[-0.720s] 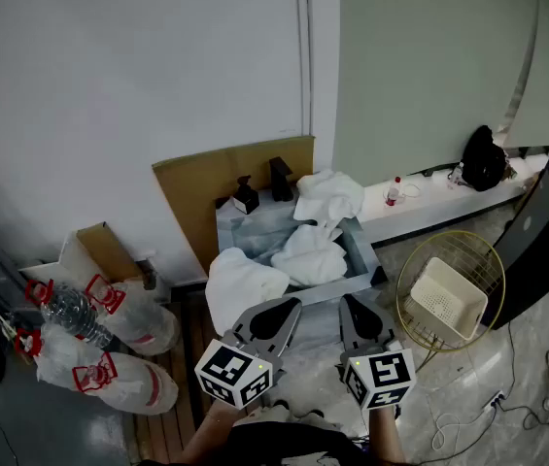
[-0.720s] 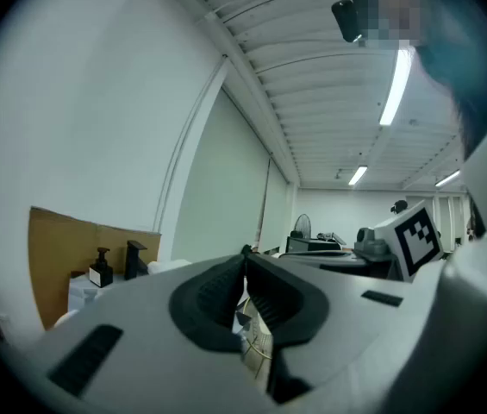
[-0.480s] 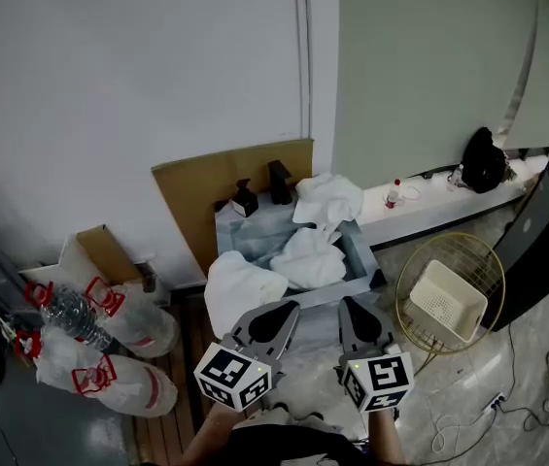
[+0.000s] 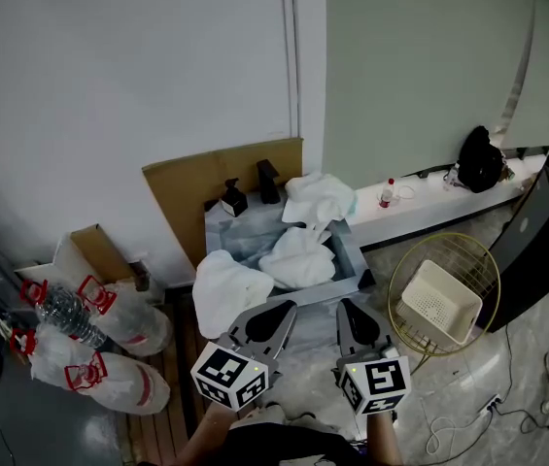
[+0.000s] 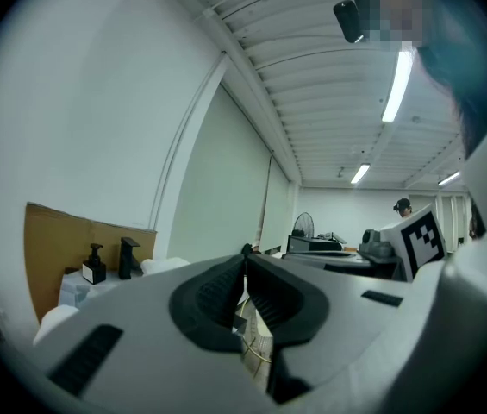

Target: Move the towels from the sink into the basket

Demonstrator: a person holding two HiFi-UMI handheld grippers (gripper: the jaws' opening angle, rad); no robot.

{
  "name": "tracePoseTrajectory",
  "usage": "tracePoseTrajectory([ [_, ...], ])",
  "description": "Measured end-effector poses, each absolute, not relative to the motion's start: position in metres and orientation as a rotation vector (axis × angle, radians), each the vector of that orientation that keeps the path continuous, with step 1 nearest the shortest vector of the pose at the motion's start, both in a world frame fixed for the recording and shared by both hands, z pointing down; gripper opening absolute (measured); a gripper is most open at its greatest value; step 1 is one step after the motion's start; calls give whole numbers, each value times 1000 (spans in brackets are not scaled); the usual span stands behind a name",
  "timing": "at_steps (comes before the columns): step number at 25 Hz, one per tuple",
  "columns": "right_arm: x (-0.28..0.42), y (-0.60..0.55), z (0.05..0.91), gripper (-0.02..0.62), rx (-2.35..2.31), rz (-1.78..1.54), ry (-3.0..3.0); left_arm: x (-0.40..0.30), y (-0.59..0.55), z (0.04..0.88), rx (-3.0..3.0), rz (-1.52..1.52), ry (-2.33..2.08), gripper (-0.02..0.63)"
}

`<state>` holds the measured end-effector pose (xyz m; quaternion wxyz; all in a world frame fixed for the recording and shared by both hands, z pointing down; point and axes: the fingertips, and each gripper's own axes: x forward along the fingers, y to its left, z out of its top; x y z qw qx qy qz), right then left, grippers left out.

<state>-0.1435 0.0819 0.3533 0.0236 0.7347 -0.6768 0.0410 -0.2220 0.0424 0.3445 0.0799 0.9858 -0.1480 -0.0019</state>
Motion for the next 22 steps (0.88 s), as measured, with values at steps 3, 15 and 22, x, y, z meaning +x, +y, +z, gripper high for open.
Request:
tracePoseTrajectory([
  [3,-140,89,358,5,2252,139,-2118,-217,49,346,2950,-10,-465,14],
  [15,-112,81,378,5,2239,189,-2175,-190,49,363,2949,83,-494,14],
  [22,-79,50,392,5,2234,232,-2142,-155,7,379,2965,124,-465,14],
])
